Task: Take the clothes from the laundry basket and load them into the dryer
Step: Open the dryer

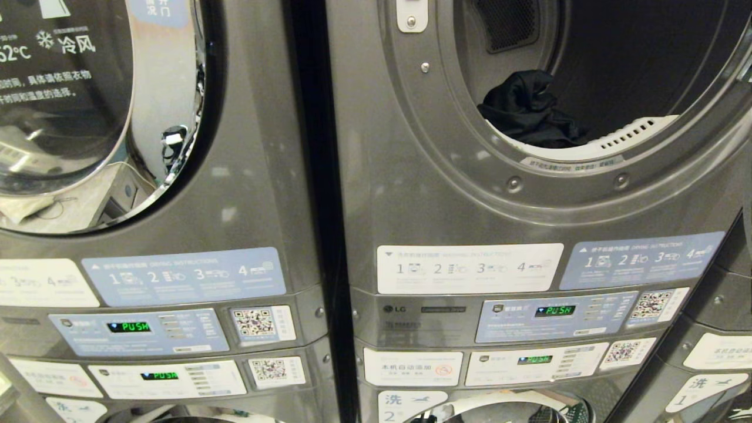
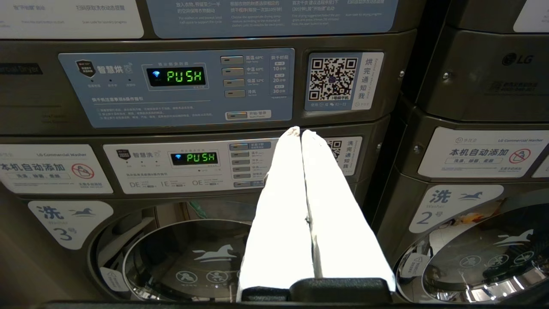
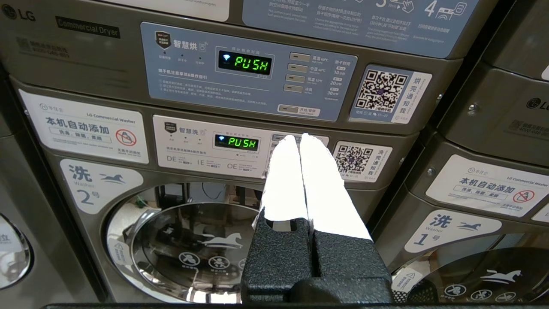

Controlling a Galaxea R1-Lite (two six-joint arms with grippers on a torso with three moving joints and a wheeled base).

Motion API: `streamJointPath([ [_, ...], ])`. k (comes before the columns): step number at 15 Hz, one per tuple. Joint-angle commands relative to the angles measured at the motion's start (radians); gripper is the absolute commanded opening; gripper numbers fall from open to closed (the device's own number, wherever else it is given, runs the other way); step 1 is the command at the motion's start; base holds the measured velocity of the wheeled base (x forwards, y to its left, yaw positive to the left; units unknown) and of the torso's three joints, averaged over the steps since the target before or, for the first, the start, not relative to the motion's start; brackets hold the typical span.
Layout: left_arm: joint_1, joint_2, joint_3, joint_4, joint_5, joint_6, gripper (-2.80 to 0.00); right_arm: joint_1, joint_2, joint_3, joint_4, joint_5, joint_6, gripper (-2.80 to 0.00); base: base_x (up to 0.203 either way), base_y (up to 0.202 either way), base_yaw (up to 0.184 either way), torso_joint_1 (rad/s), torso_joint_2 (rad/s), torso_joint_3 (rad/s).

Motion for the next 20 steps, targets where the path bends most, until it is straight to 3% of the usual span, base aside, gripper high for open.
streamJointPath([
  [1,0.000,0.000,0.002,0.000,0.000,0.000,-2.80,0.000,0.000,0.002,-0.001,0.001,-0.002,-2.80,0.000,0.000,0.000,0.000,0.00,0.000],
  [7,0.000,0.000,0.002,0.000,0.000,0.000,-2.80,0.000,0.000,0.000,0.000,-0.003,0.017,-2.80,0.000,0.000,0.000,0.000,0.00,0.000],
  [10,0.000,0.000,0.002,-0.002,-0.001,0.003,-2.80,0.000,0.000,0.000,-0.003,-0.008,0.065,-2.80,0.000,0.000,0.000,0.000,0.00,0.000],
  [20,0.000,0.000,0.002,-0.002,-0.001,0.002,-2.80,0.000,0.000,0.000,-0.004,-0.013,0.077,-2.80,0.000,0.000,0.000,0.000,0.00,0.000],
])
